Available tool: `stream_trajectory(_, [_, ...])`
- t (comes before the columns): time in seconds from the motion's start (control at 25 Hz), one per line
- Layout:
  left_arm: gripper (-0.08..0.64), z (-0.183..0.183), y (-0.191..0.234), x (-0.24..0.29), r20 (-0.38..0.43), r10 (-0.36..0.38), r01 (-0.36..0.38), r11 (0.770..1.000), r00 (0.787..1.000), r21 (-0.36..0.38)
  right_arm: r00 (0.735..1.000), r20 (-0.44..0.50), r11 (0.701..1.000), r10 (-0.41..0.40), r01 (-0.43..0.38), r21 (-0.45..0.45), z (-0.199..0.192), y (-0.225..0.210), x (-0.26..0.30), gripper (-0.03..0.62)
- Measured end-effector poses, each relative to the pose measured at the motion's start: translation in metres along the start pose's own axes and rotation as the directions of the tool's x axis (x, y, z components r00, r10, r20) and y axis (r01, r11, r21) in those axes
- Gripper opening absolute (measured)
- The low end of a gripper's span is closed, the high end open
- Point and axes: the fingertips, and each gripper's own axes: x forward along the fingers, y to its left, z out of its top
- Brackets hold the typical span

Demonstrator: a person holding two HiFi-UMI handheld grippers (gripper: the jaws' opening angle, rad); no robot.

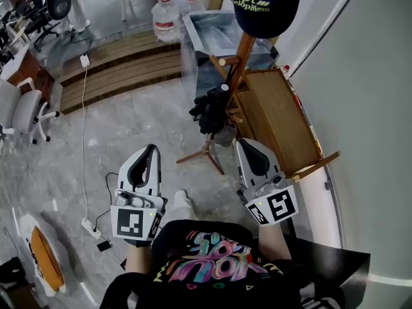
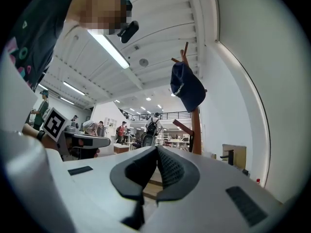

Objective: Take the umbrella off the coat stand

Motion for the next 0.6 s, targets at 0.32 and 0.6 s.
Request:
stream_trajectory(0.32, [0.031,-0.003,0.051,0.068,-0.008,-0.125,0.125,0.992,0.992,-0.032,0.992,-0.002,0.992,-0.127,0.127,-0.004,-0.007,-0.018,0.067,0.015])
stream_trajectory(0.6, [0.031,-0.010,0.060,0.104,-0.020,-0.206,0.205,0.977,0.978,-0.058,0.978,-0.026,0.979,-0.205,0.205,-0.011,-0.015,-0.035,0.086,0.015])
